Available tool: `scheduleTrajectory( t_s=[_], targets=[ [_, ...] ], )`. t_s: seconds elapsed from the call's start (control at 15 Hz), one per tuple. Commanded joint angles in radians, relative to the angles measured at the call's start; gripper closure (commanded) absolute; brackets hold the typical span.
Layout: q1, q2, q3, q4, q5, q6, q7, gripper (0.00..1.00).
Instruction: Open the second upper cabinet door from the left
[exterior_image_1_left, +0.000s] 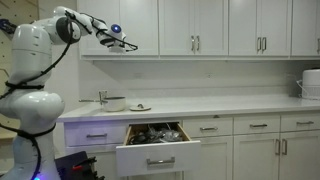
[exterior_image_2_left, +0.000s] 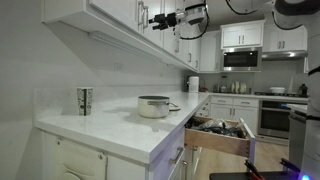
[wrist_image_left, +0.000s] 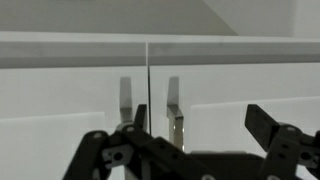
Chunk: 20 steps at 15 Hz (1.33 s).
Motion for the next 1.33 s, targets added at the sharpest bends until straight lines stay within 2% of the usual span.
scheduleTrajectory(
  t_s=[0.0,0.6,1.27],
  targets=[
    [0.005,0.114,0.004,0.176,0.002,0.035,-0.020,0.00],
    [0.017,0.284,0.004,0.465,-0.021,0.007,-0.011,0.00],
    [0.008,0.390,-0.010,0.628,-0.069,-0.002,0.006,0.00]
  ],
)
